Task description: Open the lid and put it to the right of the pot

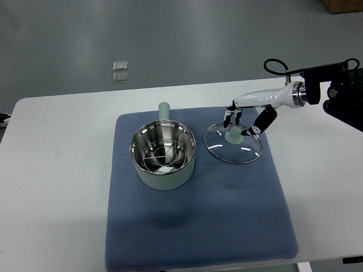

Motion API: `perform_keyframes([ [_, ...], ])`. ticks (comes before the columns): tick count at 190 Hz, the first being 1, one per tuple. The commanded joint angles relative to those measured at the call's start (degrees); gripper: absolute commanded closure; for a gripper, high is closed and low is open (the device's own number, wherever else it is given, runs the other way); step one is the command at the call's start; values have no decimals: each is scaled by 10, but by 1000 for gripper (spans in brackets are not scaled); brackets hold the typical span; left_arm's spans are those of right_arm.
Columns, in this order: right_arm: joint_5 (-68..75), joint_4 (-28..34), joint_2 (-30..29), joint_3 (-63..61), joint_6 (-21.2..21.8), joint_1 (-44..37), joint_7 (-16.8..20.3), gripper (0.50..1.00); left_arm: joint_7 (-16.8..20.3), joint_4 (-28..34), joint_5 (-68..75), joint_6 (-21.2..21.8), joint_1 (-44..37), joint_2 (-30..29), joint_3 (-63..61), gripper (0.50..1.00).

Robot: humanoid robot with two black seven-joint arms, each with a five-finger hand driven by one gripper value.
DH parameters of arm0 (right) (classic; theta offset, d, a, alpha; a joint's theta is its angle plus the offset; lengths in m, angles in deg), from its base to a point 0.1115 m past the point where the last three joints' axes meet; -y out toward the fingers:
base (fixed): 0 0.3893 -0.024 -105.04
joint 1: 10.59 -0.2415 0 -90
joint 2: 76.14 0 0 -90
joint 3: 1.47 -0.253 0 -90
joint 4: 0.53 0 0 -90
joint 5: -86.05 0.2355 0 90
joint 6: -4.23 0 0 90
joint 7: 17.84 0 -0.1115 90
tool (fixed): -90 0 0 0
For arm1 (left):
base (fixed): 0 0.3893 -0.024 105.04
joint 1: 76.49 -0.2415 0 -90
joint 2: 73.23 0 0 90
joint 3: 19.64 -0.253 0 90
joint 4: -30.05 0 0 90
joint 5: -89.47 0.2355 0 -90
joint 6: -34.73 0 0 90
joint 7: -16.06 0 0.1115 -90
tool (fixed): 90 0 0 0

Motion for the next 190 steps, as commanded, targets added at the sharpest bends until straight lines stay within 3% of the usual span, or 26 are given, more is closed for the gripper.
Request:
perform_keyframes([
  [1, 12, 0, -4, -1, 5, 2, 0, 581, 0, 0, 0, 0, 0, 0, 0, 500],
  [33, 81, 0, -2, -6, 12, 1, 1, 574, 1, 0, 0, 0, 0, 0, 0, 500],
  [72, 293, -42, -6, -9, 41, 0, 12, 574, 0, 0, 0, 0, 0, 0, 0, 500],
  [100, 532, -88, -15, -8, 42, 21, 83, 574, 1, 0, 0, 0, 0, 0, 0, 500],
  [110, 533, -88, -15, -8, 42, 21, 83, 574, 1, 0, 0, 0, 0, 0, 0, 500],
  [111, 610, -105, -22, -9, 41, 27, 110, 574, 0, 0, 0, 0, 0, 0, 0, 500],
  [113, 629, -110, -24, -9, 41, 29, 116, 574, 0, 0, 0, 0, 0, 0, 0, 500],
  [145, 837, -148, -50, -9, 45, 42, 180, 574, 0, 0, 0, 0, 0, 0, 0, 500],
  [178, 985, -160, -72, -9, 43, 50, 268, 574, 0, 0, 0, 0, 0, 0, 0, 500],
  [188, 985, -160, -72, -9, 43, 50, 268, 574, 0, 0, 0, 0, 0, 0, 0, 500],
  [189, 1019, -165, -75, -9, 43, 52, 291, 574, 0, 0, 0, 0, 0, 0, 0, 500],
  [190, 1019, -165, -75, -9, 43, 52, 291, 574, 0, 0, 0, 0, 0, 0, 0, 500],
])
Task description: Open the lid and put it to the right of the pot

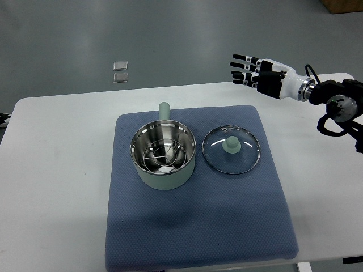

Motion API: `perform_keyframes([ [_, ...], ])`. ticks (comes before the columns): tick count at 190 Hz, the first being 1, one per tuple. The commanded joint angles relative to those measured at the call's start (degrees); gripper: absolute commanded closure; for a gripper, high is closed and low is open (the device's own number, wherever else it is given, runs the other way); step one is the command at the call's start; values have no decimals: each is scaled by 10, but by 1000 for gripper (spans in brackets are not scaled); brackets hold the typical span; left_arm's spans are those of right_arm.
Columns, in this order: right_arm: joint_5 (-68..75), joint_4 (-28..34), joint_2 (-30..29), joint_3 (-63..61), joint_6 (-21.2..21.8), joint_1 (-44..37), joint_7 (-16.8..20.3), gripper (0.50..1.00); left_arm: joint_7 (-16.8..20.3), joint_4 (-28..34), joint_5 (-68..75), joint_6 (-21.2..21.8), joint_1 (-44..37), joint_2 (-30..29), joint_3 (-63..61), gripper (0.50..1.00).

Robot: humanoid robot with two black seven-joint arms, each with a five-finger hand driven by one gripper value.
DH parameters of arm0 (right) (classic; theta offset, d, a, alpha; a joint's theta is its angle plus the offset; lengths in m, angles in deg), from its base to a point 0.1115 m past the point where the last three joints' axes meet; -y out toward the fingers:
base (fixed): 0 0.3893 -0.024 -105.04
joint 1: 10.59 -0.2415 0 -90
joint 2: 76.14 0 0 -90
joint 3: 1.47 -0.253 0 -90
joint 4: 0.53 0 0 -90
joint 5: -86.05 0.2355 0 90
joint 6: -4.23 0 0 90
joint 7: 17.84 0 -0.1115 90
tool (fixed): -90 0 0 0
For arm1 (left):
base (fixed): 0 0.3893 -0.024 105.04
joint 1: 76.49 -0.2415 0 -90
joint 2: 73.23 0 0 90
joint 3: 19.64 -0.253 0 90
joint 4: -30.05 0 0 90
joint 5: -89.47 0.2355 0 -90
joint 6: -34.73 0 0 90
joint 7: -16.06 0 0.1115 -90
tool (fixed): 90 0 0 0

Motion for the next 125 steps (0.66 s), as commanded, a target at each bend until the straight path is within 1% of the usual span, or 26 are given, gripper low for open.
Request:
perform_keyframes([
  [1, 76, -10, -10, 0, -2, 3, 50, 574, 1, 0, 0, 0, 0, 0, 0, 500],
  [15, 100, -21, -18, 1, -3, 4, 67, 574, 1, 0, 0, 0, 0, 0, 0, 500],
  [24, 102, -27, -26, 1, -3, 4, 68, 574, 0, 0, 0, 0, 0, 0, 0, 500],
  [44, 103, -40, -37, 0, -2, 12, 67, 572, 0, 0, 0, 0, 0, 0, 0, 500],
  [78, 95, -41, -45, -1, -7, 19, 61, 570, 0, 0, 0, 0, 0, 0, 0, 500],
  [105, 94, -40, -54, -2, -2, 23, 52, 570, 0, 0, 0, 0, 0, 0, 0, 500],
  [125, 93, -40, -53, -2, 0, 23, 52, 570, 1, 0, 0, 0, 0, 0, 0, 500],
])
